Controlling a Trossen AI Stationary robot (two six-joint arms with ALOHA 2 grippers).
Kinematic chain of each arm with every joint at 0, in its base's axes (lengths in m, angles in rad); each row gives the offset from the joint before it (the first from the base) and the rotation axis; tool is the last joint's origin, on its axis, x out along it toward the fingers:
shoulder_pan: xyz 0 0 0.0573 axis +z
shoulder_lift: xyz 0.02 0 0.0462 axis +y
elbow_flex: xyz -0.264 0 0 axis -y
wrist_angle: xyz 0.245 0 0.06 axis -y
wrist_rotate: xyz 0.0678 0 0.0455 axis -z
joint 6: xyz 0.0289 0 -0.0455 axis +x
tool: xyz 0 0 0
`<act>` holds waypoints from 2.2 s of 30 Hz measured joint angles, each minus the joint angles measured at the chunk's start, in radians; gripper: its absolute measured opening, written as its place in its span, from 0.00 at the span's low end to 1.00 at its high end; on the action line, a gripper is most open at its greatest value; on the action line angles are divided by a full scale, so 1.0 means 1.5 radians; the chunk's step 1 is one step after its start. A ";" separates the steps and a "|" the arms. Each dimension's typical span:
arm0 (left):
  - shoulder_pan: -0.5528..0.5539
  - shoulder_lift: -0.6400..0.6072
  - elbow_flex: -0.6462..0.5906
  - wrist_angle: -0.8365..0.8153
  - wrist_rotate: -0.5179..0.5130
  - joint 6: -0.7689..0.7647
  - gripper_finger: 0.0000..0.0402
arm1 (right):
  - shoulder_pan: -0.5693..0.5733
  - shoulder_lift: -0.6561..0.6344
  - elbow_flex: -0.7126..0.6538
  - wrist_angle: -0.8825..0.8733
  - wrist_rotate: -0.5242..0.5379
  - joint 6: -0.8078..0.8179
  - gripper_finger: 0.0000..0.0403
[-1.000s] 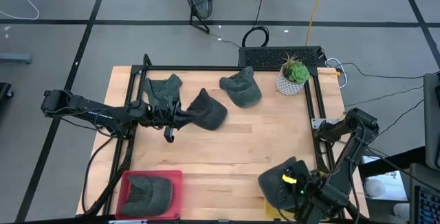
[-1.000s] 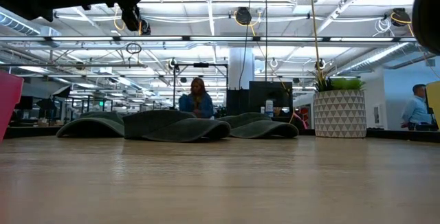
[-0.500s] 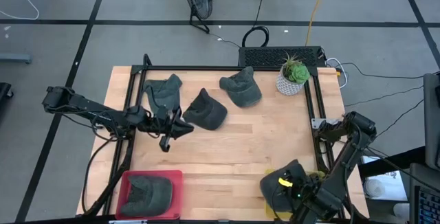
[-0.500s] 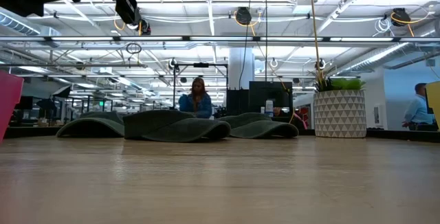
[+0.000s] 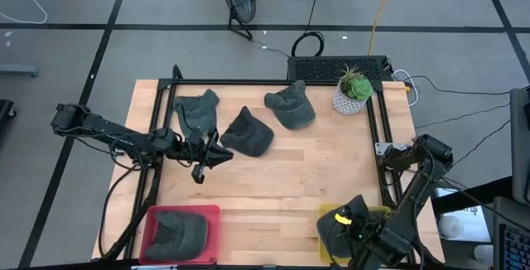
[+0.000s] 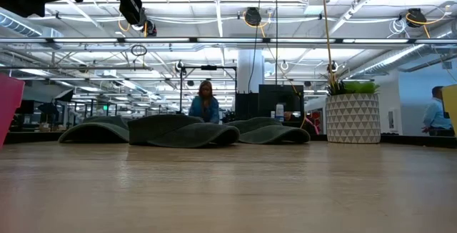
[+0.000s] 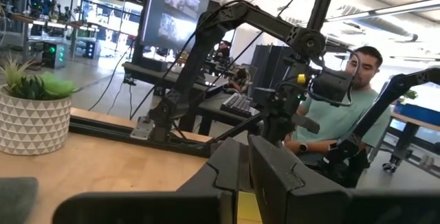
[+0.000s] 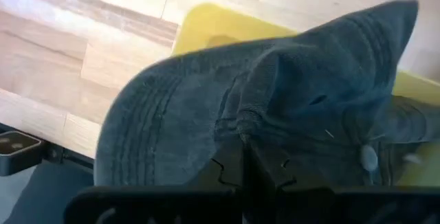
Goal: Pick & Place hat
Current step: Put the black cap into the yellow bin
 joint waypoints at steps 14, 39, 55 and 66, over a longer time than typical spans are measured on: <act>0.000 0.000 0.000 0.001 -0.001 -0.002 0.09 | -0.015 0.000 -0.077 0.080 0.002 -0.009 0.00; 0.000 0.000 0.000 0.001 -0.001 -0.016 0.09 | -0.023 0.000 -0.077 0.042 -0.118 -0.001 0.07; 0.000 0.000 0.000 0.001 -0.011 -0.017 0.09 | -0.061 -0.001 -0.077 0.135 -0.049 -0.109 0.17; -0.001 0.000 0.000 0.001 -0.011 -0.017 0.09 | -0.025 -0.001 -0.080 -0.036 -0.241 -0.020 0.19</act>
